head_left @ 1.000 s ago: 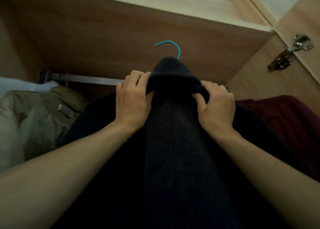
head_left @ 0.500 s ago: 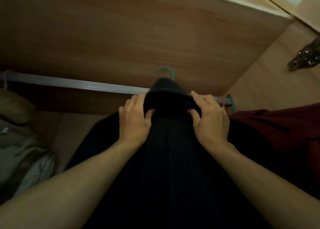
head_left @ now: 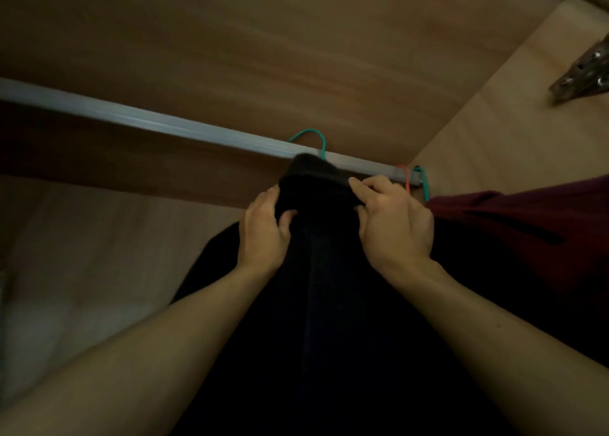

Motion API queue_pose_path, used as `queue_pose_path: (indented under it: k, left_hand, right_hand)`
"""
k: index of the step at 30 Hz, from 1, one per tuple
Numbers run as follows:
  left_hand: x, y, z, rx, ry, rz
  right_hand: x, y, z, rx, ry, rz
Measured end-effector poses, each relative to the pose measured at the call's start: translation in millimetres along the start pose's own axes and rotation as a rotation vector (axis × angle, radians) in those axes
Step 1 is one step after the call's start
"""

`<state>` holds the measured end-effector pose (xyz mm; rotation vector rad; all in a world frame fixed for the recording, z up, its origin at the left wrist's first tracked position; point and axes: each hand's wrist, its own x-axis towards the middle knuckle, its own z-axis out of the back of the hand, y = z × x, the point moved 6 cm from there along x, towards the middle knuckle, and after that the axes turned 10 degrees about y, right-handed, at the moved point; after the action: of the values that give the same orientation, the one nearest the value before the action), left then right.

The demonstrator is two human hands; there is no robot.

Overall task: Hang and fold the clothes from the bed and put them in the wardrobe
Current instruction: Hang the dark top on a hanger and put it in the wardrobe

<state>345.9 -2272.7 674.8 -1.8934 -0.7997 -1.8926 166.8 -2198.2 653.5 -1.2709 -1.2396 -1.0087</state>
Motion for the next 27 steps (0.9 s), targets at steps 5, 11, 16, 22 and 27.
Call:
queue_pose_path:
  k: [5,11,16,22,27]
  left_hand:
    - [-18,3,-41,-0.228,0.105,0.079]
    - [-25,-9,-89,-0.474,0.092,0.170]
    - [-21,-30,-158,-0.515,0.274,0.244]
    - [-56,-15,-176,-0.426,0.360,0.423]
    - [-105,-10,-174,-0.327,0.578,0.580]
  right_hand:
    - [-11,-8,5,-0.236,0.166,0.006]
    - [-17,-19,21,-0.455,0.196,0.016]
    - [-23,-29,27,-0.663,0.283,0.075]
    - [-48,-34,9,-0.692,0.407,0.125]
    - [-79,-22,-4,-0.694,0.655,0.293]
